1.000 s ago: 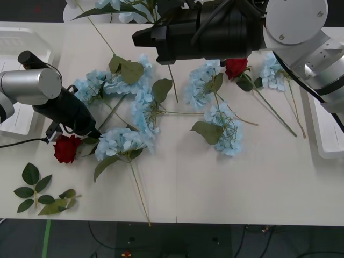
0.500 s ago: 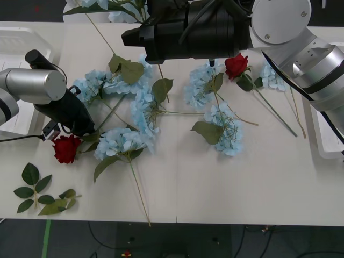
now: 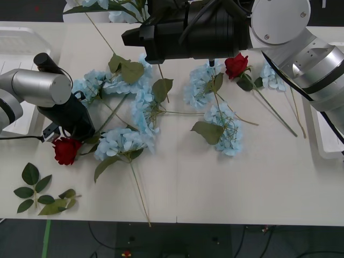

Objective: Place the red flowers into the right box and the blue flowers into the left box. If a person shows an open palm, hand one flower to the person first, then continue sorting.

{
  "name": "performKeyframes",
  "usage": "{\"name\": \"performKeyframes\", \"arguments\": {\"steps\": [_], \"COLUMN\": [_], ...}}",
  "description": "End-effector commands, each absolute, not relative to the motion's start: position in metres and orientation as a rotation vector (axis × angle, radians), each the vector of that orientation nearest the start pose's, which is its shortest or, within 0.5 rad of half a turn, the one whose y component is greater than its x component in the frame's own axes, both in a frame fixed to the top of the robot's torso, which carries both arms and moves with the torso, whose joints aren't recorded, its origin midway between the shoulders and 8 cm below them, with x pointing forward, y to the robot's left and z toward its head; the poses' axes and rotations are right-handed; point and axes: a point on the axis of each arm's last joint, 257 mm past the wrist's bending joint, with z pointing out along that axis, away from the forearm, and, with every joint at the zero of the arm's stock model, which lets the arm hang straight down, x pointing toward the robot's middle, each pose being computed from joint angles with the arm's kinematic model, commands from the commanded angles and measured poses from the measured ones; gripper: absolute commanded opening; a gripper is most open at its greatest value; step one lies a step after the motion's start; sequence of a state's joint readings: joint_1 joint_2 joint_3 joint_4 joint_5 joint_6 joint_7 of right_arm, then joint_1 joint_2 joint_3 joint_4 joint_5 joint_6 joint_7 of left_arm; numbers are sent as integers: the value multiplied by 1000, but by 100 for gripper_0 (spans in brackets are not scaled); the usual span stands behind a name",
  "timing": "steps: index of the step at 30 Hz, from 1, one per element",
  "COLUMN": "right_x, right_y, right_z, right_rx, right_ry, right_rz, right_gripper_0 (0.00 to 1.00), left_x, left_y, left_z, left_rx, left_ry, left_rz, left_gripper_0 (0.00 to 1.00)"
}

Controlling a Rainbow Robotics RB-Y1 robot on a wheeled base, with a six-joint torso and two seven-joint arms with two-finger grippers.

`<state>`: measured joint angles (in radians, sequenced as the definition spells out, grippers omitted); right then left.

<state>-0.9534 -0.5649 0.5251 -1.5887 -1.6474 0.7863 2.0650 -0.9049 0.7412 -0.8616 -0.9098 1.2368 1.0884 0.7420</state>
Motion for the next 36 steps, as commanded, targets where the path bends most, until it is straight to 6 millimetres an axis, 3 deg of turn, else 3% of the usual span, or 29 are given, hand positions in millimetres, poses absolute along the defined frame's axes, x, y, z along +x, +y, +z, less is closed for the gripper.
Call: {"name": "performKeyframes", "arguments": {"steps": [1,5,6,8,9,10,11,22,36], "right_x": [469,469,469,469,469,469,469,470,470], "right_y": [116,116,116,116,117,116,116,116,116], "right_z": [43,43,43,43,44,44,44,45,45], "right_rx": [-1117,-1117,-1117,-1116,-1115,-1113,-1114,-1107,-1103], "right_ry": [1478,1478,1478,1477,1475,1476,1477,1477,1479], "right_rz": [966,964,966,966,965,966,966,969,971], "right_gripper_0": [0,0,0,0,0,0,0,0,0], "left_x": [491,495,494,493,492,493,494,499,474], "left_y": [282,288,290,294,295,296,296,289,284], "left_z": [-376,-351,-343,-333,-330,-325,-323,-317,-370], "left_rx": [-2648,-2645,-2638,-2634,-2638,-2639,-2638,-2624,-2468], "left_ry": [1683,1693,1704,1715,1718,1716,1717,1744,1866], "left_rz": [-313,-335,-324,-309,-304,-314,-322,-379,-221], "left_gripper_0": [0,2,10,59,78,94,100,100,100]}}
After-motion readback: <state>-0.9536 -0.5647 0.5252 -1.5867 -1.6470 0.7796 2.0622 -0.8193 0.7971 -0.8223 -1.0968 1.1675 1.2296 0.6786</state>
